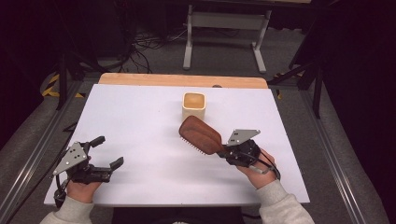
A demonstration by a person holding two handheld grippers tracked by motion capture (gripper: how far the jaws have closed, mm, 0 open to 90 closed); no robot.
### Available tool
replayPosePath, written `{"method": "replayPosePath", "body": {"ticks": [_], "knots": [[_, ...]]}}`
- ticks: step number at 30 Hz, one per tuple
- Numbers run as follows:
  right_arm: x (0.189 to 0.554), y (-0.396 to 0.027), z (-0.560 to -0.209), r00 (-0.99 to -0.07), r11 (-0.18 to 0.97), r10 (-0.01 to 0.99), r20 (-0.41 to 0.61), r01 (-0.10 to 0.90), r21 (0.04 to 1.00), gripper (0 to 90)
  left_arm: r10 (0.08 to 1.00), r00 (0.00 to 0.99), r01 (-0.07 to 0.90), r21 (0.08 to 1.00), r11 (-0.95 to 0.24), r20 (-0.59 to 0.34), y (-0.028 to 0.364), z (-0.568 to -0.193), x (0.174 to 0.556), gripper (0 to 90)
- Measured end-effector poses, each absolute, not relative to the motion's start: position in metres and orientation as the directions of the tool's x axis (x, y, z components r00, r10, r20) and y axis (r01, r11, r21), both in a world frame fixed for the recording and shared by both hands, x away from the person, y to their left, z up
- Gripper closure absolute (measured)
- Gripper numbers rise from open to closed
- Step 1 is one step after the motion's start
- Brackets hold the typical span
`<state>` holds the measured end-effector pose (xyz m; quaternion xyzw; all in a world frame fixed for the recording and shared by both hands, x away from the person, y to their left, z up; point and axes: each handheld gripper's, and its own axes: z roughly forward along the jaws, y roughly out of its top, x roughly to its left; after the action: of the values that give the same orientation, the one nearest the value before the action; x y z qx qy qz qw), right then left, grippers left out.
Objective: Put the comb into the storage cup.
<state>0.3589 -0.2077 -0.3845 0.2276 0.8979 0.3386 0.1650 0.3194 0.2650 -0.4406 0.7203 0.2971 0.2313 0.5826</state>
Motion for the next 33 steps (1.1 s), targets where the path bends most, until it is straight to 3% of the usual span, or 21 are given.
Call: {"method": "replayPosePath", "body": {"ticks": [25, 33], "knots": [[0.349, -0.185, -0.405, -0.845, 0.450, 0.520, -0.123, 0.149, 0.881, 72.4, 0.667, 0.744, 0.183, 0.971, -0.151, -0.037, 0.254, -0.435, 0.324, 2.1], [0.348, -0.174, -0.413, -0.844, 0.441, 0.517, -0.141, 0.121, 0.889, 72.4, 0.647, 0.761, 0.177, 0.971, -0.158, -0.034, 0.241, -0.426, 0.327, 1.6]]}}
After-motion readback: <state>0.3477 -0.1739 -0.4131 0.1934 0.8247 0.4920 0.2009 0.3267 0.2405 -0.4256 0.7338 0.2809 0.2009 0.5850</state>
